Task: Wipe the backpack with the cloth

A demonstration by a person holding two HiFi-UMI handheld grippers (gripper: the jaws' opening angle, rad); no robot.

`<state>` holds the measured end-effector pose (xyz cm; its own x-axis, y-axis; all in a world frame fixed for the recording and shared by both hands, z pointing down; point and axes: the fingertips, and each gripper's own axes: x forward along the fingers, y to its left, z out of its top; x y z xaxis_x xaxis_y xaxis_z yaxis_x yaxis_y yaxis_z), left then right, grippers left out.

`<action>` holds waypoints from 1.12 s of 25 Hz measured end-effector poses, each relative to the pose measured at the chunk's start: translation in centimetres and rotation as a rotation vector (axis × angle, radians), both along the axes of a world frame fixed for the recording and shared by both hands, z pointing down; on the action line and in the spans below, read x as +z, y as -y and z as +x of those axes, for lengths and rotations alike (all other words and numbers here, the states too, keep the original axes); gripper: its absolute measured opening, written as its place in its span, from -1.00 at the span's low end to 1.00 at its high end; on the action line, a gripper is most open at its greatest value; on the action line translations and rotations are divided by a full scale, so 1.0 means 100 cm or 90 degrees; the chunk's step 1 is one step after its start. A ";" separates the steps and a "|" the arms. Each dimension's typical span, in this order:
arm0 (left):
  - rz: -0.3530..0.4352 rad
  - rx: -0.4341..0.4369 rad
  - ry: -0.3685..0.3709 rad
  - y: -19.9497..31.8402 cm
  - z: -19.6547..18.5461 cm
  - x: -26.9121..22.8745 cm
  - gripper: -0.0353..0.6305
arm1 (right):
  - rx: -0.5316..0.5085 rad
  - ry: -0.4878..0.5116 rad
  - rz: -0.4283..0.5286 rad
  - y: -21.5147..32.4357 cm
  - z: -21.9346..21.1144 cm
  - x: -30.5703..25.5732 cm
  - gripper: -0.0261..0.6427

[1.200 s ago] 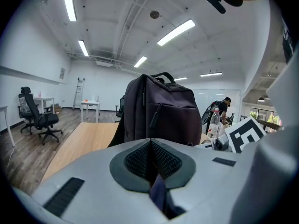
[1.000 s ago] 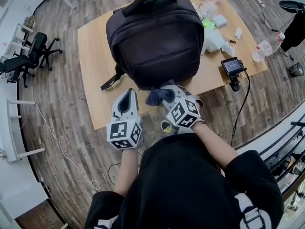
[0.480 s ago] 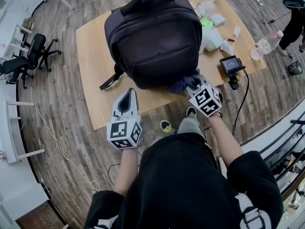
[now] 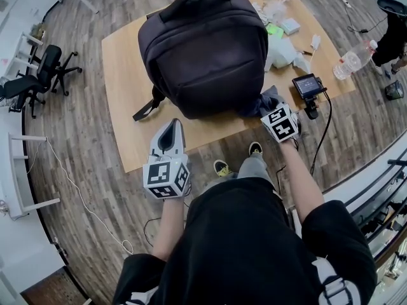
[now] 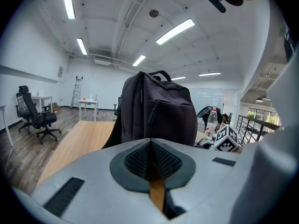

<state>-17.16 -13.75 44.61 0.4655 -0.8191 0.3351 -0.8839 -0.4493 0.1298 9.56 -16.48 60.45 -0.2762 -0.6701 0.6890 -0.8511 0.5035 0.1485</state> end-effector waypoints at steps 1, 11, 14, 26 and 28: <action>0.000 0.001 0.000 0.000 0.001 0.000 -0.84 | 0.003 0.004 -0.009 -0.001 -0.003 0.007 -0.69; 0.000 -0.016 0.006 -0.001 -0.008 -0.002 -0.84 | -0.018 0.077 -0.056 -0.012 -0.089 0.035 -0.69; 0.001 -0.031 0.009 -0.002 -0.018 -0.003 -0.84 | -0.019 0.126 -0.067 -0.013 -0.124 0.038 -0.69; 0.003 -0.112 0.016 -0.014 -0.070 -0.006 -0.84 | -0.145 0.271 -0.114 -0.022 -0.254 0.023 -0.69; 0.002 -0.118 0.016 -0.014 -0.073 -0.005 -0.84 | -0.120 0.274 -0.135 -0.020 -0.237 0.034 -0.69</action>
